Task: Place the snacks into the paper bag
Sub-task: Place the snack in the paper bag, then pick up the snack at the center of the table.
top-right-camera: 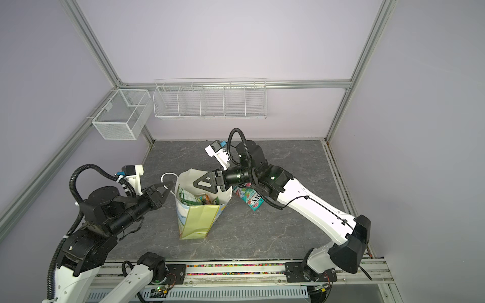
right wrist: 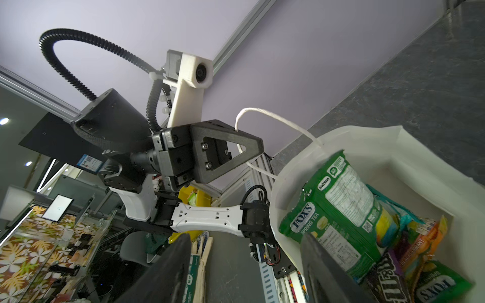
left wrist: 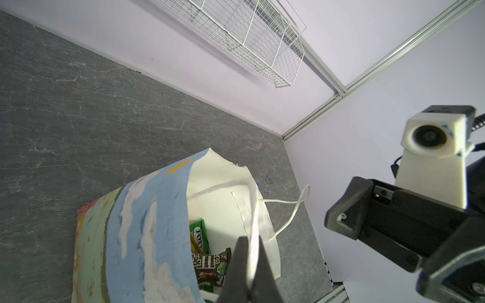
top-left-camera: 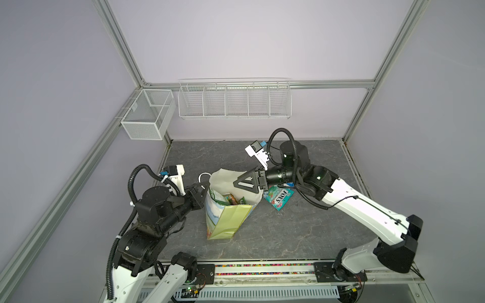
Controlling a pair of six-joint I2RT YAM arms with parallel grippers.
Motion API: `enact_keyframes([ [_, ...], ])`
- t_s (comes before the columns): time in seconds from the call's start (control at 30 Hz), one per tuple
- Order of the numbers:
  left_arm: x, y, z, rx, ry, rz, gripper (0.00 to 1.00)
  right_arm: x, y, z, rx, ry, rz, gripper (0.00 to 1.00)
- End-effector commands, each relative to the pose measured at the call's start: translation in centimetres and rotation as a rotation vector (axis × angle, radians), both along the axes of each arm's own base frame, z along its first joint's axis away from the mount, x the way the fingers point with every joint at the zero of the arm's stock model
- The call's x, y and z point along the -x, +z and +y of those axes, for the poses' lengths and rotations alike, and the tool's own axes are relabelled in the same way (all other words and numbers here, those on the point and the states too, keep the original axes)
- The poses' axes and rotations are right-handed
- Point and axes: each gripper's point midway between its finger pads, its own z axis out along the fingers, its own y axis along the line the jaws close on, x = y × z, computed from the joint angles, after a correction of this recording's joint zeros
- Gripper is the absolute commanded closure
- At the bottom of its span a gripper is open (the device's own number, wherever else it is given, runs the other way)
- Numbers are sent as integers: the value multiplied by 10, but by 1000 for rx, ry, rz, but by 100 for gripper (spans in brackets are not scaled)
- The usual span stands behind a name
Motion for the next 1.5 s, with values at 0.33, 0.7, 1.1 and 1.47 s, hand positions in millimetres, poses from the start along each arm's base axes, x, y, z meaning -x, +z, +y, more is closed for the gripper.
enact_keyframes([
  [0.33, 4, 20, 4, 12, 10, -66, 100, -23, -23, -51, 137, -209, -79, 26],
  [0.7, 0, 14, 3, 10, 11, -54, 100, -36, -41, -87, 189, -318, -77, 25],
  [1.1, 1, 13, 3, 9, 12, -52, 100, -41, -65, -107, 229, -371, -48, 25],
  [1.47, 0, 11, 3, 9, 12, -49, 100, -45, -91, -123, 270, -409, 0, 24],
])
